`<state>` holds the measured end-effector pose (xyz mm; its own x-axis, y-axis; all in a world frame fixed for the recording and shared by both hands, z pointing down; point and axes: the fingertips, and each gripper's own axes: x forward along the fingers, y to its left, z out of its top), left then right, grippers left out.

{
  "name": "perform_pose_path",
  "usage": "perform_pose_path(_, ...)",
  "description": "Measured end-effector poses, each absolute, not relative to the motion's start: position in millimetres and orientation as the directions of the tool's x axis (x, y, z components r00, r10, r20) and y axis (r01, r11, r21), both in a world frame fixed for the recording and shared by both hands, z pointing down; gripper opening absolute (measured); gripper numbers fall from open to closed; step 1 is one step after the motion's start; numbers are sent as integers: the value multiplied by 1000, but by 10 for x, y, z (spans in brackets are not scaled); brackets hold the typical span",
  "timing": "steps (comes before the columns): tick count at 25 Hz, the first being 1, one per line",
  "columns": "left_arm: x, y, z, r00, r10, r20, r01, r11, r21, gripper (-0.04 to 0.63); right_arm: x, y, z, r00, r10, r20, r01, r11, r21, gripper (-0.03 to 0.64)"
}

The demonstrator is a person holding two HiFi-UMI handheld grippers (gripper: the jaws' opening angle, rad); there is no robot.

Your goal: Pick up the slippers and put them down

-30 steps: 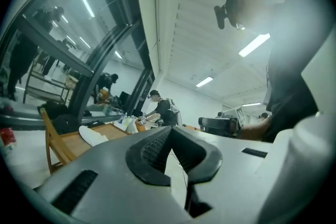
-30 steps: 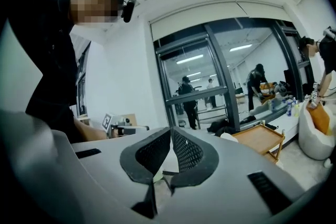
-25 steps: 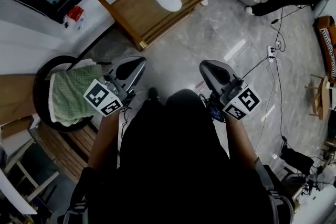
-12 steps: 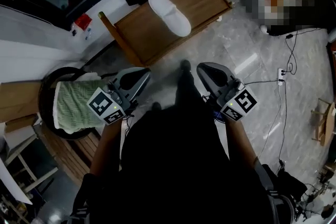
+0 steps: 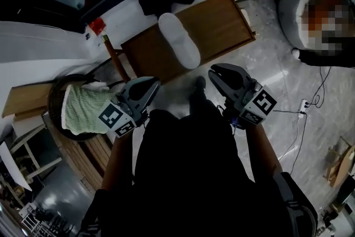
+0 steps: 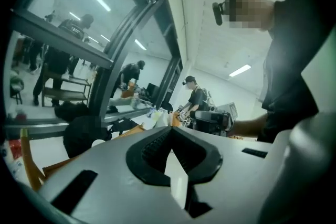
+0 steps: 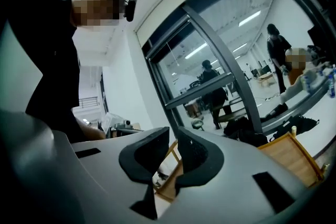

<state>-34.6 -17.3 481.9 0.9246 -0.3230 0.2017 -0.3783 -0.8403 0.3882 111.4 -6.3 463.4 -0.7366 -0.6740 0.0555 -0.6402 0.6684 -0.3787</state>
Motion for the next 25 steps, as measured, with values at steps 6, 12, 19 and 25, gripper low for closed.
perform_pose_path(6, -293, -532, 4936, 862, -406, 304, -498, -789, 360, 11, 1297, -554, 5023, -777, -626, 70, -582, 672, -458, 29)
perform_pose_path(12, -190, -697, 5266, 875, -358, 327, -474, -774, 420, 11, 1308, -925, 5629, -775, -611, 162, -571, 566, -595, 109)
perform_pose_path(19, 89, -812, 5853, 900, -273, 339, -423, -735, 531, 11, 1359, -953, 6612, -784, -493, 378, -598, 433, -674, 222)
perform_pose_path(25, 239, -748, 6210, 914, -216, 345, -390, -707, 591, 11, 1197, -774, 7188, -827, -332, 454, -547, 287, -786, 239)
